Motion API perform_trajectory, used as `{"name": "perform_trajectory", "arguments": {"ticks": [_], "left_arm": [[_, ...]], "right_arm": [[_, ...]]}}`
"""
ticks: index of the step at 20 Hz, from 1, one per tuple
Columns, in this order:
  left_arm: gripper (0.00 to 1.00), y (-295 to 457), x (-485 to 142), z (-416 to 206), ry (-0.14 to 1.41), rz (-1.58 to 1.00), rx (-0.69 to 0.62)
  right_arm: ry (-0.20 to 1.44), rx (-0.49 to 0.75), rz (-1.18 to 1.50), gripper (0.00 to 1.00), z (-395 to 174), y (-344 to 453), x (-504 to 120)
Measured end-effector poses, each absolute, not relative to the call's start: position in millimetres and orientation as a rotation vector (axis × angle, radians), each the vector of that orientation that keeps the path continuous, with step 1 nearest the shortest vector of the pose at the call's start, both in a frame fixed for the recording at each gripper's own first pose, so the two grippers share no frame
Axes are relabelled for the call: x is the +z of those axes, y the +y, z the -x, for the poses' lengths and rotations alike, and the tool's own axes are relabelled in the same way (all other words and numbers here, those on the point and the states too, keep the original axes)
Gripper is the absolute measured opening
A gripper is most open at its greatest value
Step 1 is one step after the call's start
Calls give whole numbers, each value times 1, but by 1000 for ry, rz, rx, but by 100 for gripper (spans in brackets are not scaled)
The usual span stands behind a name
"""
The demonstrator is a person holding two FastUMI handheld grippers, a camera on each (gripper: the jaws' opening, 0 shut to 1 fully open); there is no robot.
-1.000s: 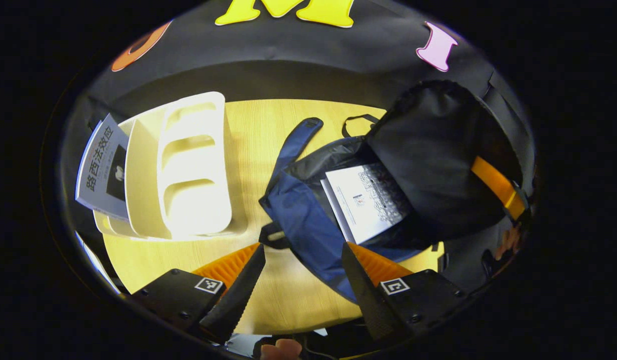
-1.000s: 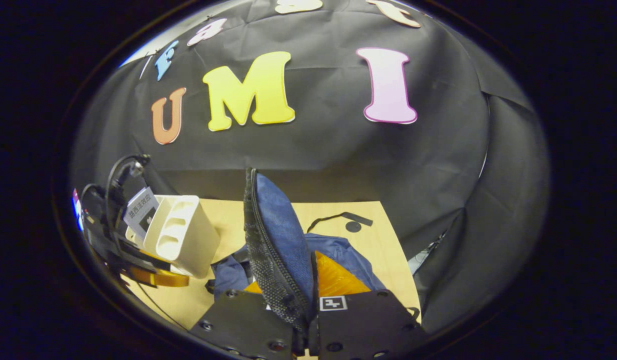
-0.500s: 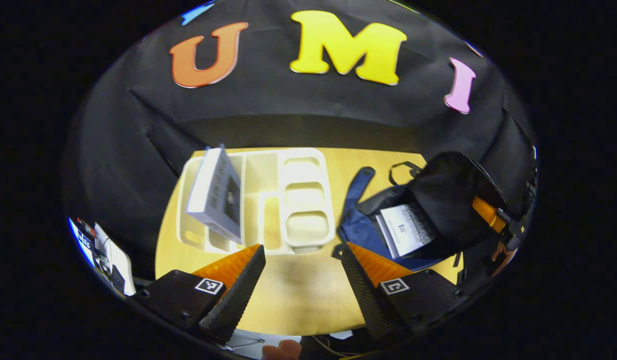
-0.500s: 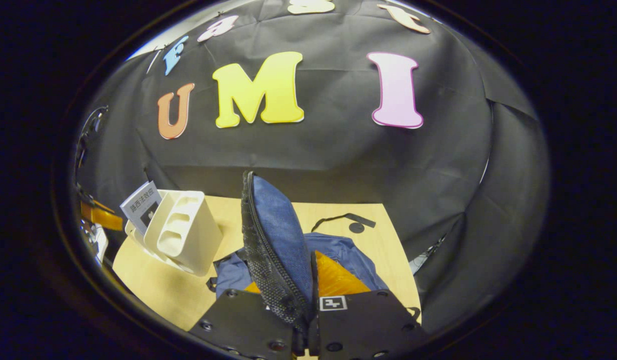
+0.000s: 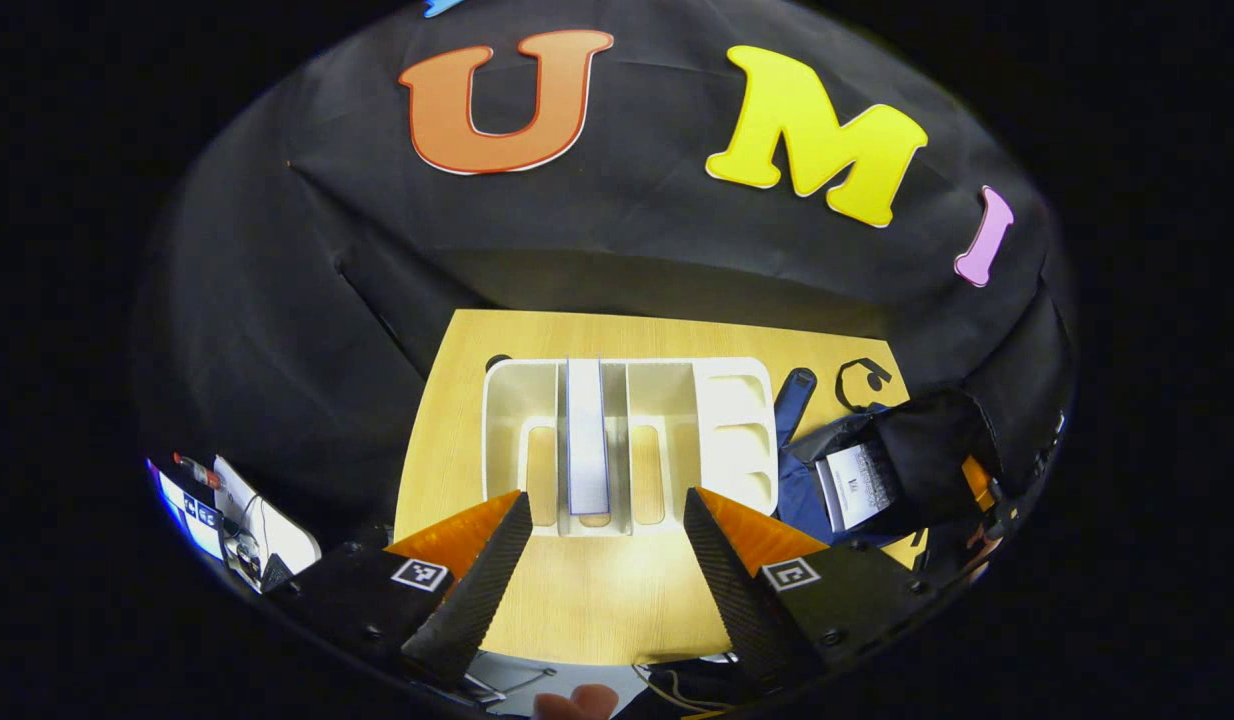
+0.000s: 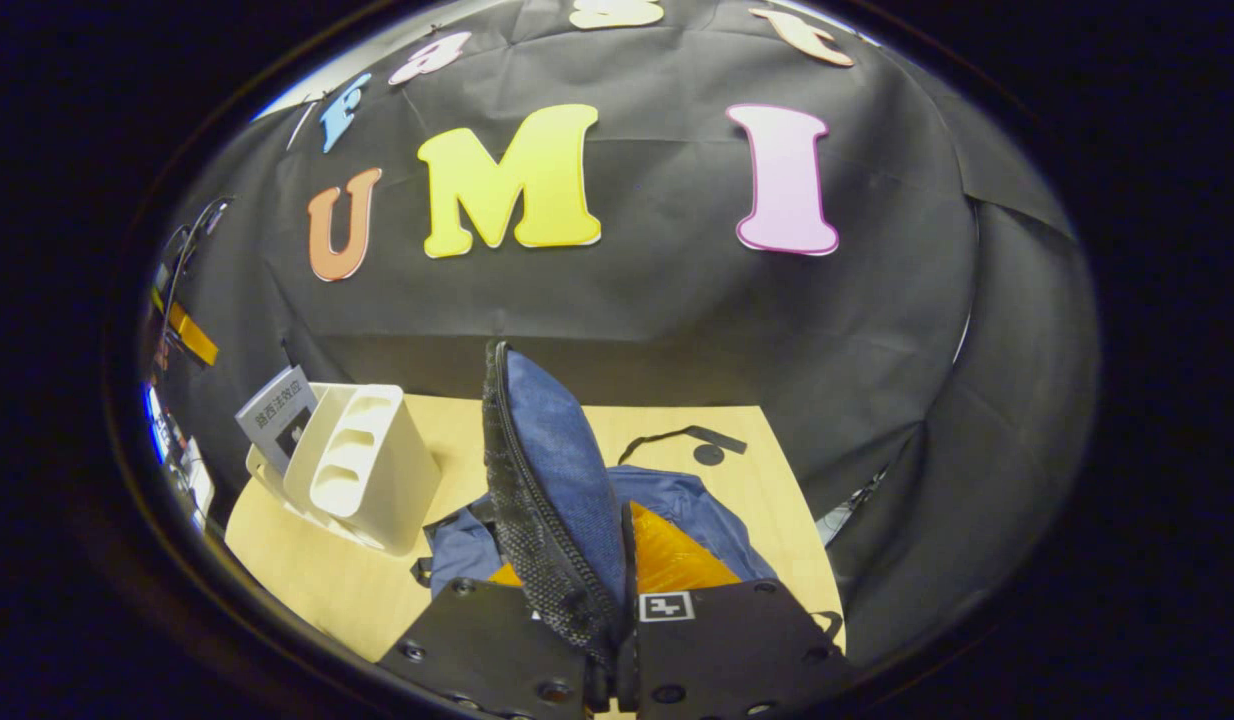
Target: Open the schoolbag, grab two books from the bookshelf and put them into the schoolbag.
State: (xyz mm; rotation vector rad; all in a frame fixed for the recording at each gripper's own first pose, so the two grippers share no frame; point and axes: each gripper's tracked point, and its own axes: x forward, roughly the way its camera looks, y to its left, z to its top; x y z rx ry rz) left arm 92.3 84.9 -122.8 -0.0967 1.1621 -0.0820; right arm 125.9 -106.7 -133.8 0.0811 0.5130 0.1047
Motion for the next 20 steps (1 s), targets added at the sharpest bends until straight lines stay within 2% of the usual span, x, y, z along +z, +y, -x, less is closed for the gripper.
{"name": "perform_trajectory", "arguments": {"ticks": [12,18,20], "left_arm": [[98,76,-210,-131,1498,154,-152],[98,72,-244,-126,1587,85,-151],[94,77,-256,-120,1616,52,-138]], "right_arm": [[528,89,-104,0,-127,-116,-137],[531,79,-110,0,-126,-122,-139],[530,77,-115,0,-125,-123,-139]]}}
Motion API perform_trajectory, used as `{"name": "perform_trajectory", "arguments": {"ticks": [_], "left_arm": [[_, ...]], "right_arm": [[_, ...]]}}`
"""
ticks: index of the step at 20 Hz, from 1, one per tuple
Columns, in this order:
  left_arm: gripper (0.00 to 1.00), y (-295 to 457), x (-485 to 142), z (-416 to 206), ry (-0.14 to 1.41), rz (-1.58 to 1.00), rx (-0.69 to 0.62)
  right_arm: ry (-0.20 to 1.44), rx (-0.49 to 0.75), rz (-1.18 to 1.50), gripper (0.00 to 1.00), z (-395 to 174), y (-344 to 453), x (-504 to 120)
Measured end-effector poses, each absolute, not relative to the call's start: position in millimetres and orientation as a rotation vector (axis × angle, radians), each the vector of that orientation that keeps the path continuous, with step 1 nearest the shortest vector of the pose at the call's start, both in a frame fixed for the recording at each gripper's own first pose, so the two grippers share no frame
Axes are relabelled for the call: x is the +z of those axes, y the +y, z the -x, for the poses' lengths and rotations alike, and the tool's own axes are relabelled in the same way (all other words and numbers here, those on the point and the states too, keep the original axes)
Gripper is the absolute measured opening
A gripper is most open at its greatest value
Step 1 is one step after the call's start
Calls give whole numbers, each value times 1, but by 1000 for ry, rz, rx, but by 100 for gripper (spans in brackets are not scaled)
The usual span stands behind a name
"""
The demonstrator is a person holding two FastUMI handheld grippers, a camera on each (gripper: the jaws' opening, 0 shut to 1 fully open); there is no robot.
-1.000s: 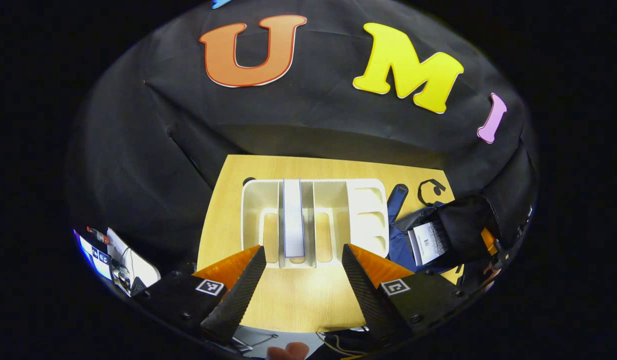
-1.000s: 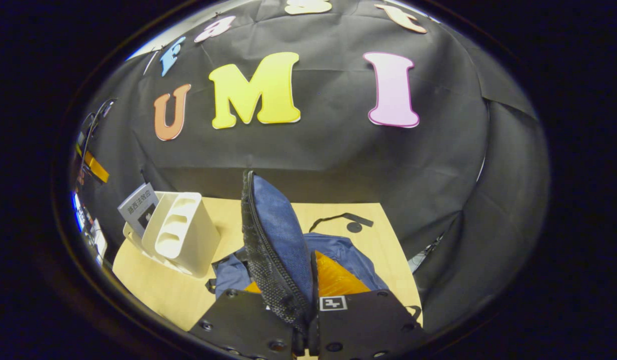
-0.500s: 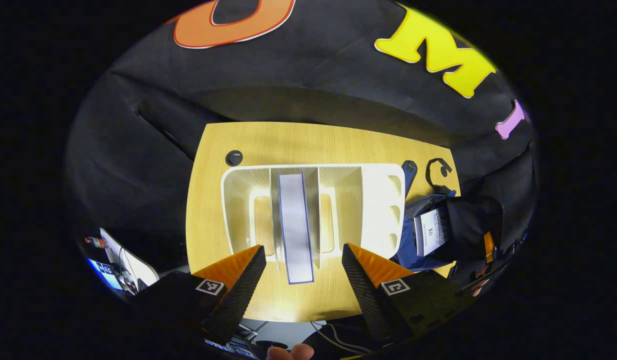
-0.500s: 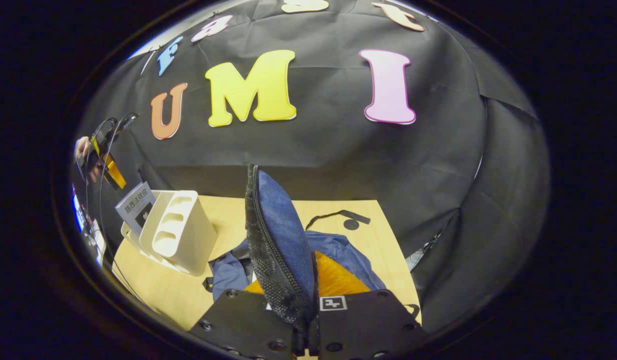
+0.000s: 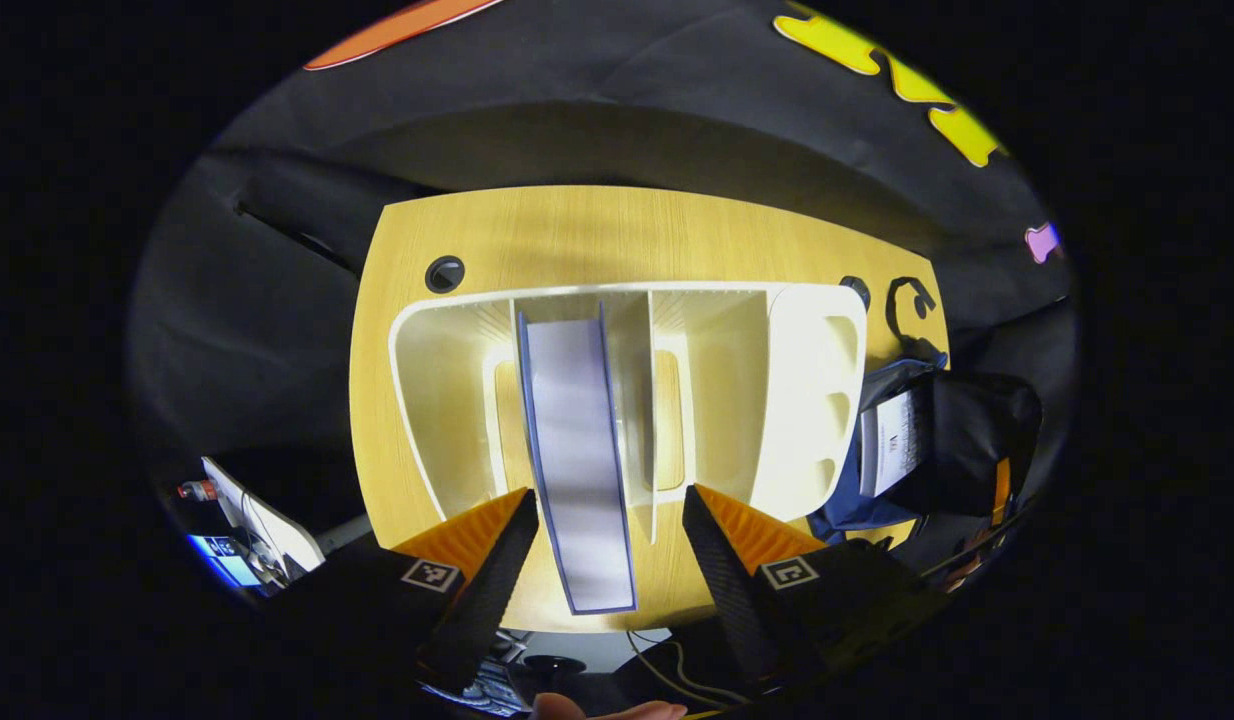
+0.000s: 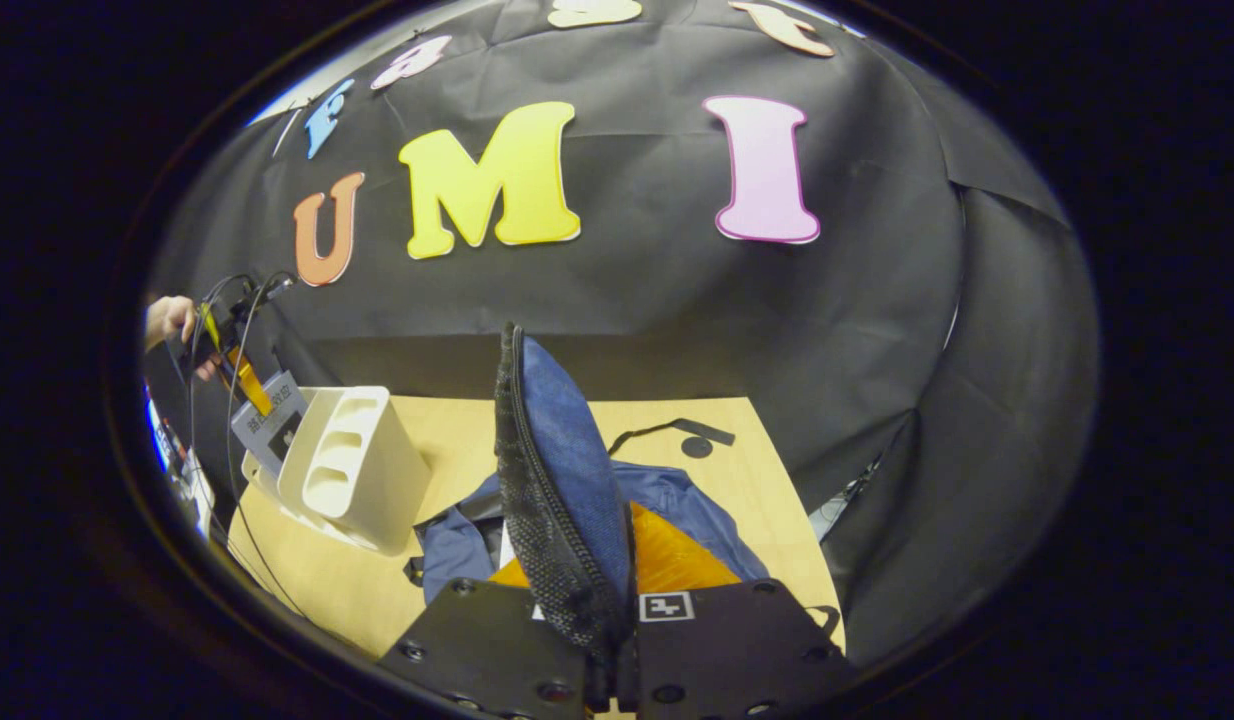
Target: Open the schoolbag, grab two books from the bookshelf and put them into the schoolbag.
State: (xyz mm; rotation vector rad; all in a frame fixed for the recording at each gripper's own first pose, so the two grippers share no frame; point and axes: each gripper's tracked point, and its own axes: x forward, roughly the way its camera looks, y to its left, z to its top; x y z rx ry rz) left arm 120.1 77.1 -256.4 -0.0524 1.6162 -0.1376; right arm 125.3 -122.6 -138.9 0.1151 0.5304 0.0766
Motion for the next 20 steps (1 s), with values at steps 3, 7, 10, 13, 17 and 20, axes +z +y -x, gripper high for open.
{"name": "perform_trajectory", "arguments": {"ticks": [3,7,10,13,17,20], "left_arm": [[86,75,-269,-118,1649,60,-100],[71,82,-275,-116,1675,59,-28],[58,82,-279,-115,1684,68,-7],[47,80,-279,-114,1686,86,13],[43,79,-272,-109,1671,113,24],[42,84,-248,-104,1622,105,-6]], "right_arm": [[531,77,-116,0,-125,-124,-139],[532,90,-113,0,-126,-123,-139],[533,93,-112,0,-125,-121,-140],[533,94,-112,0,-124,-124,-141],[532,99,-108,0,-124,-124,-141],[530,106,-107,0,-125,-122,-140]]}}
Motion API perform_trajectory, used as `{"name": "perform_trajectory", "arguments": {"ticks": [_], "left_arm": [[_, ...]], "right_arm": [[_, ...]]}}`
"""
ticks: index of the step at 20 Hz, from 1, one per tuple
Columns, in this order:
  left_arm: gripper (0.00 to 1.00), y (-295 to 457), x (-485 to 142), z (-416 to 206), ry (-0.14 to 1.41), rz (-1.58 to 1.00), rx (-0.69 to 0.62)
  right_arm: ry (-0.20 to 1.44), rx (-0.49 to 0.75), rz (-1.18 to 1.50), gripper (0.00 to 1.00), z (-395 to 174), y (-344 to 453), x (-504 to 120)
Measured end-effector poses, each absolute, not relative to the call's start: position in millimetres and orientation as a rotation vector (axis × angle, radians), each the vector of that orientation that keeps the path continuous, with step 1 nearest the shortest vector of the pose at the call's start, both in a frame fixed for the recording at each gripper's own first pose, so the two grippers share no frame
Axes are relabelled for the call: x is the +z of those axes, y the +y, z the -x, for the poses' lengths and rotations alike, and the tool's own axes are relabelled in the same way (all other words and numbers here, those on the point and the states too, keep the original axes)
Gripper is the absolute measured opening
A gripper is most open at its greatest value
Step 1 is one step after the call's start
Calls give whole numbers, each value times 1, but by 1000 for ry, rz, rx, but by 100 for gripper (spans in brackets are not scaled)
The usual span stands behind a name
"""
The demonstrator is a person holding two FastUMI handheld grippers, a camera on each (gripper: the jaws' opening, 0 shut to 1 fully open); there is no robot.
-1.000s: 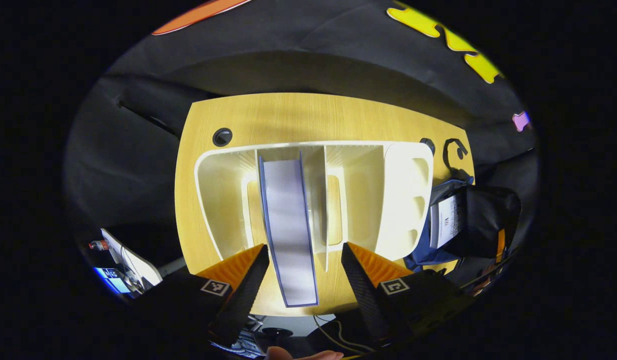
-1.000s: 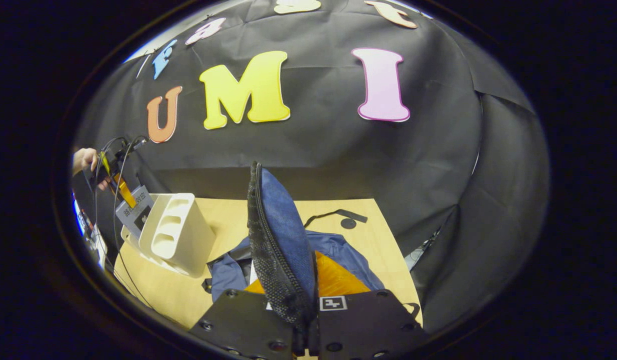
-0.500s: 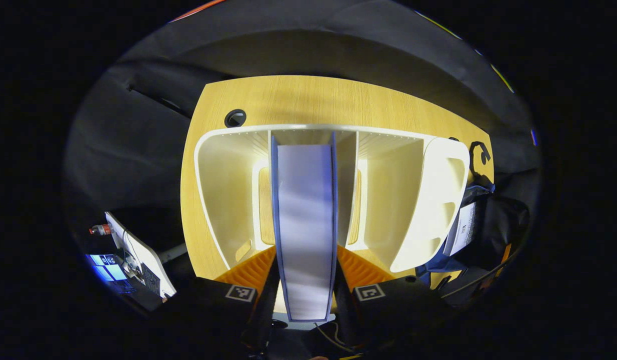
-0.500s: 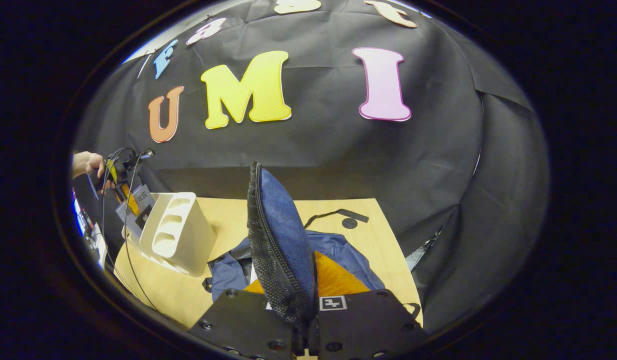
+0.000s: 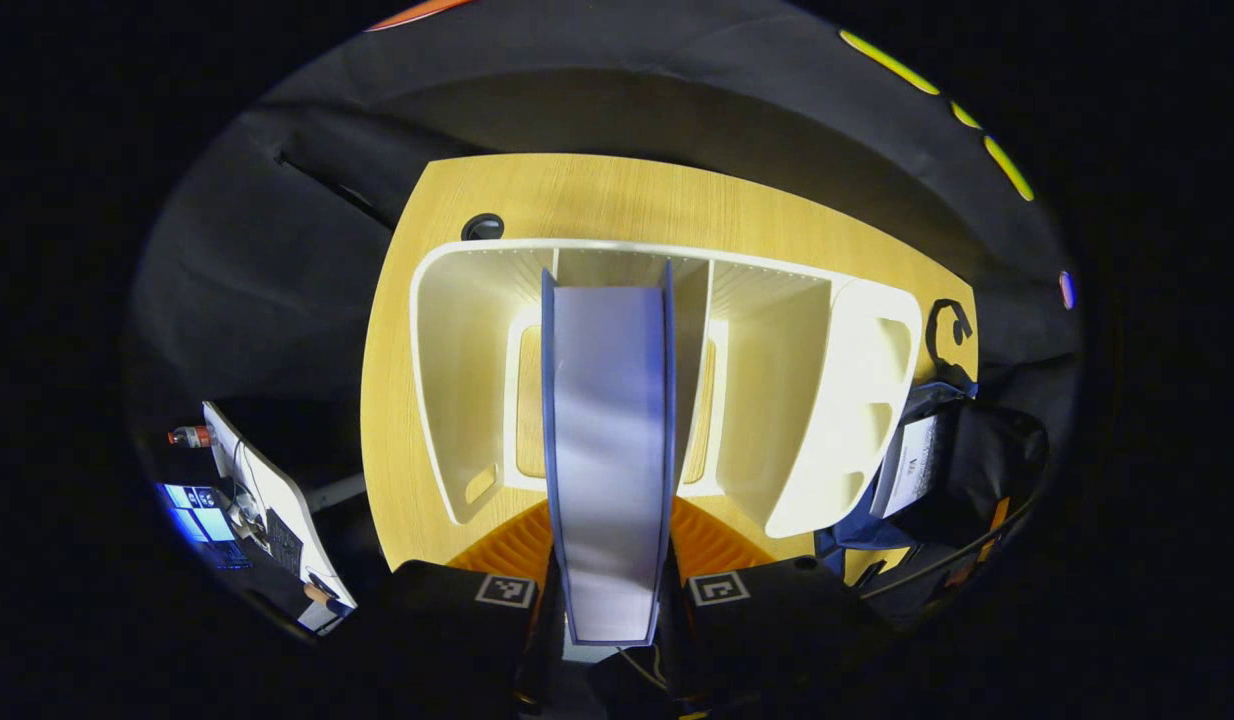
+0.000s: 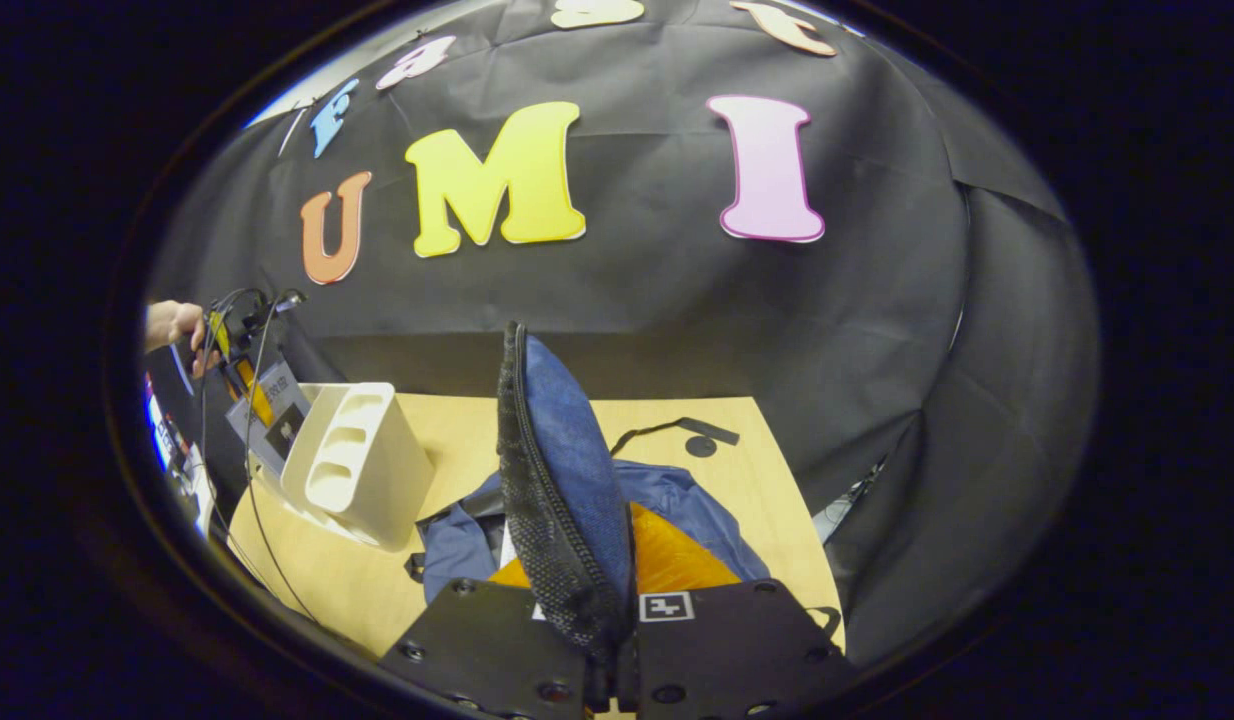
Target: Open the schoolbag, grab two books from the bookshelf and put them into the schoolbag.
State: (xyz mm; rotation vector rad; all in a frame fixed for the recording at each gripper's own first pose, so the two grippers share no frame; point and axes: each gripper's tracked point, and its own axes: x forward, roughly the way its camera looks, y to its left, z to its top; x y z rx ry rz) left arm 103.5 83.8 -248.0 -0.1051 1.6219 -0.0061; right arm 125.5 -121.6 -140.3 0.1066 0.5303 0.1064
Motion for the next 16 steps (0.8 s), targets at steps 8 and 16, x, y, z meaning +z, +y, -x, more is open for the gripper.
{"name": "perform_trajectory", "arguments": {"ticks": [8,16], "left_arm": [[39,98,-151,-61,1476,162,-77],[43,80,-59,-47,1258,262,-183]], "right_arm": [[527,130,-98,0,-120,-112,-139],[535,126,-120,0,-119,-108,-138]]}}
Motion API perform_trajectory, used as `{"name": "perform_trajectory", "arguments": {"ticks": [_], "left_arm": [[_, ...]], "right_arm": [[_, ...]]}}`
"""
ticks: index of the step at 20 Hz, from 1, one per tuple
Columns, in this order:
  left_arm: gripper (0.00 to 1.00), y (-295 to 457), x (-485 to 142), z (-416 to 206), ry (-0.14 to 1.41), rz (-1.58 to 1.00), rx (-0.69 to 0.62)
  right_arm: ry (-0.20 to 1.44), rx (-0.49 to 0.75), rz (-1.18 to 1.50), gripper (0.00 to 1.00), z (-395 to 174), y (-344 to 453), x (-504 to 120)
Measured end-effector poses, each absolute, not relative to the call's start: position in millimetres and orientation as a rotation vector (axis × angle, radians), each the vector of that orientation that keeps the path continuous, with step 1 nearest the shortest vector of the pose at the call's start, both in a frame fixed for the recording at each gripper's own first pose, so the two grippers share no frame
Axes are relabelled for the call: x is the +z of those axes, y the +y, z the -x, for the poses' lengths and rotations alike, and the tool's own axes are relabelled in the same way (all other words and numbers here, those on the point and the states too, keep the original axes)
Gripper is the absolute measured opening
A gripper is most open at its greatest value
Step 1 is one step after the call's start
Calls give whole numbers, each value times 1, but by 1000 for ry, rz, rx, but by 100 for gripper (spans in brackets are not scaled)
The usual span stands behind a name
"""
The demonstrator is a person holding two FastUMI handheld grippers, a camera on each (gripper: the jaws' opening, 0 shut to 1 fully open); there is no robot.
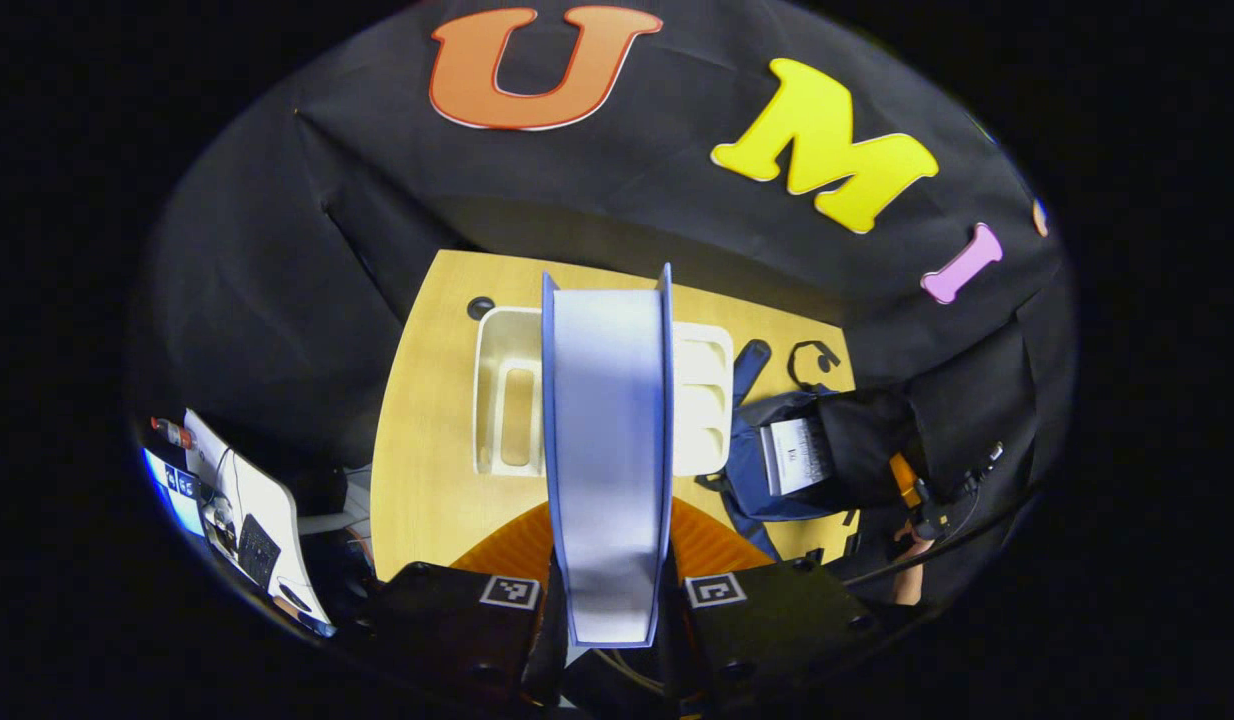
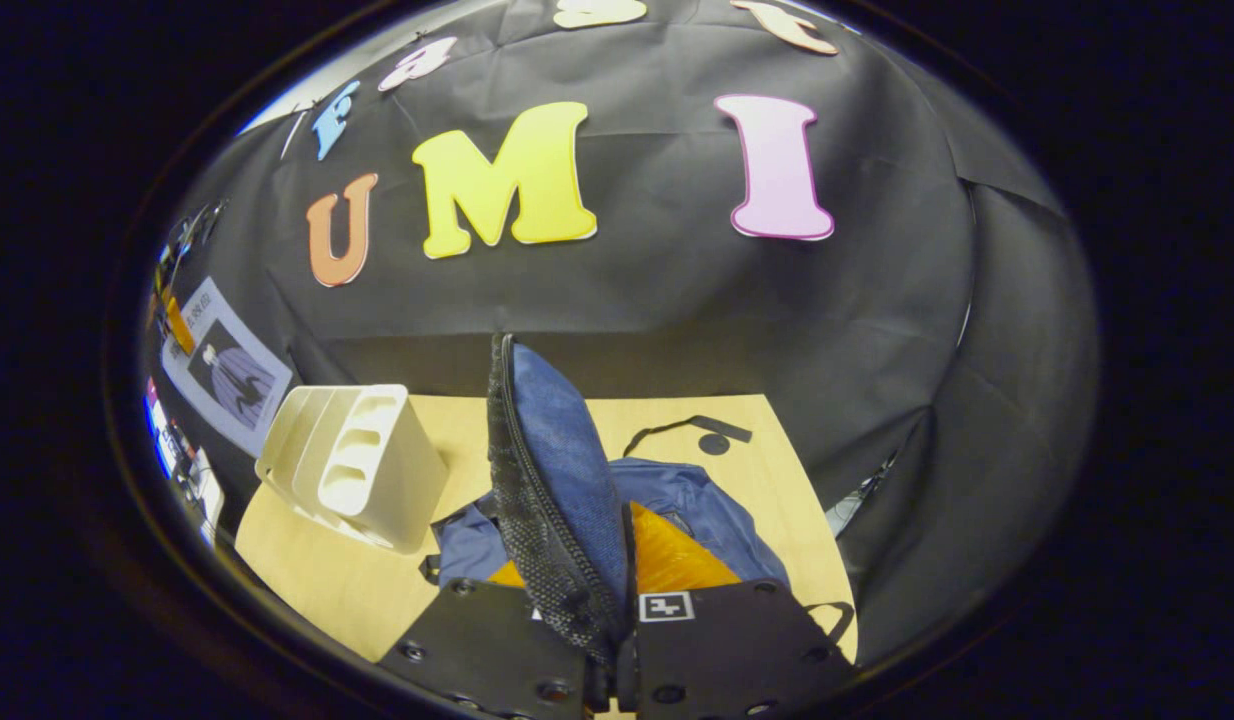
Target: Open the schoolbag, grab two books from the bookshelf and put them into the schoolbag.
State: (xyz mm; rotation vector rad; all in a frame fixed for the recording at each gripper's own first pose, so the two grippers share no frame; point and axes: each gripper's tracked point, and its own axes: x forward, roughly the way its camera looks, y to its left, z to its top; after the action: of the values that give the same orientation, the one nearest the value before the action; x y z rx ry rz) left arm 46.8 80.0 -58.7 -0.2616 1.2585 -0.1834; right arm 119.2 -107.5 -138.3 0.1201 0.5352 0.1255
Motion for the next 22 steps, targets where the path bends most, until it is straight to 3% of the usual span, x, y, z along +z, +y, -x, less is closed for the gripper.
{"name": "perform_trajectory", "arguments": {"ticks": [1,7,9,20,22], "left_arm": [[39,76,-54,-46,1242,265,-198],[42,3,-49,-51,1214,451,-335],[39,-23,-55,-51,1219,486,-384],[39,-170,-127,-23,1308,675,-597],[43,-192,-144,-15,1328,687,-614]], "right_arm": [[535,125,-118,0,-118,-106,-138],[534,117,-103,0,-120,-108,-136],[539,112,-108,0,-120,-109,-137],[558,67,-112,0,-121,-119,-135],[563,63,-100,0,-123,-122,-134]]}}
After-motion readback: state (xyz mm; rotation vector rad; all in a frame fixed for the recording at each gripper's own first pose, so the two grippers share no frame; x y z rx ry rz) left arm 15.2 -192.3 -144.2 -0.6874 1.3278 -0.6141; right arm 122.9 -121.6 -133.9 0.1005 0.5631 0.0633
